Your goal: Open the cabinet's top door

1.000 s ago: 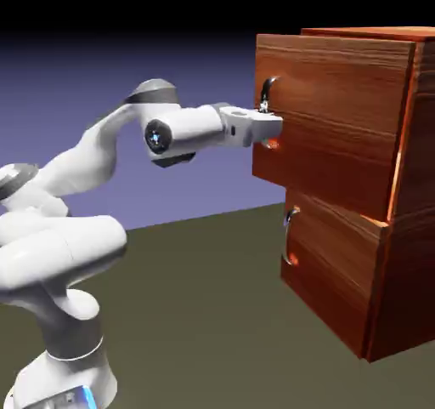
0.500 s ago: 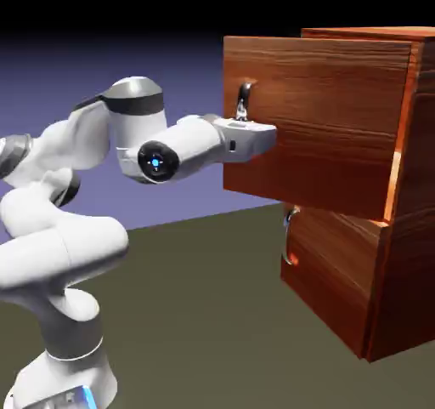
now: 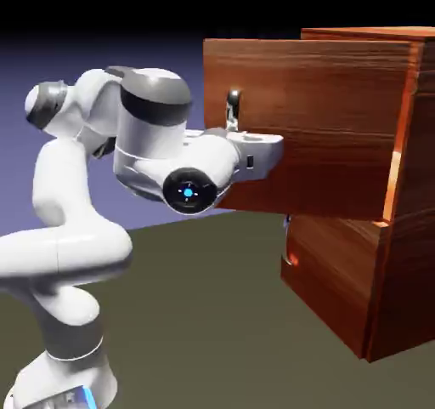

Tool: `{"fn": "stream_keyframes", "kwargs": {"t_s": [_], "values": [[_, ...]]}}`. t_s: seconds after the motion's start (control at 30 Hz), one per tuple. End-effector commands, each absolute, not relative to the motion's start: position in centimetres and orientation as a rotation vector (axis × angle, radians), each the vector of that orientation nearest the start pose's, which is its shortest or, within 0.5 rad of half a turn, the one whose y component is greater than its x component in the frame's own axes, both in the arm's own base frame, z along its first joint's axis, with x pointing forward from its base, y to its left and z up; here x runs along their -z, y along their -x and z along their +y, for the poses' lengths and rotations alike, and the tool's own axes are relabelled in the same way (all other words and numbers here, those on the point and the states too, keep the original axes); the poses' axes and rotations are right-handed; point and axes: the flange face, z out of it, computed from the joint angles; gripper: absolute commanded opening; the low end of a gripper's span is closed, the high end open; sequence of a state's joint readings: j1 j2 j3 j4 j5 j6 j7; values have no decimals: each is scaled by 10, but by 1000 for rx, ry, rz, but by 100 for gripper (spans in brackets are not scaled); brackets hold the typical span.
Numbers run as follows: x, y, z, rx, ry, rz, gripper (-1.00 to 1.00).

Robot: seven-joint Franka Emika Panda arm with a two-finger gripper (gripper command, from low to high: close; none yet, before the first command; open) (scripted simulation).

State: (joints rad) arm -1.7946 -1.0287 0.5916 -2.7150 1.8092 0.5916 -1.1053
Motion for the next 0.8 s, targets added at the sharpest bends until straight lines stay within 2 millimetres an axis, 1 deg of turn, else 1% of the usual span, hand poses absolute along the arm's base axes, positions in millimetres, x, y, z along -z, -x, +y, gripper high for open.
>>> {"fn": "stream_keyframes", "kwargs": {"t_s": [0.0, 0.2, 0.43, 0.6, 0.77], "values": [[-531, -269, -132, 1021, 1654, -210, -100], [-531, -268, -177, 918, 1617, -318, -100], [-531, -275, -225, 805, 1571, -432, -100], [-531, -283, -256, 732, 1539, -503, -100], [-531, -292, -282, 667, 1508, -564, -100]]}}
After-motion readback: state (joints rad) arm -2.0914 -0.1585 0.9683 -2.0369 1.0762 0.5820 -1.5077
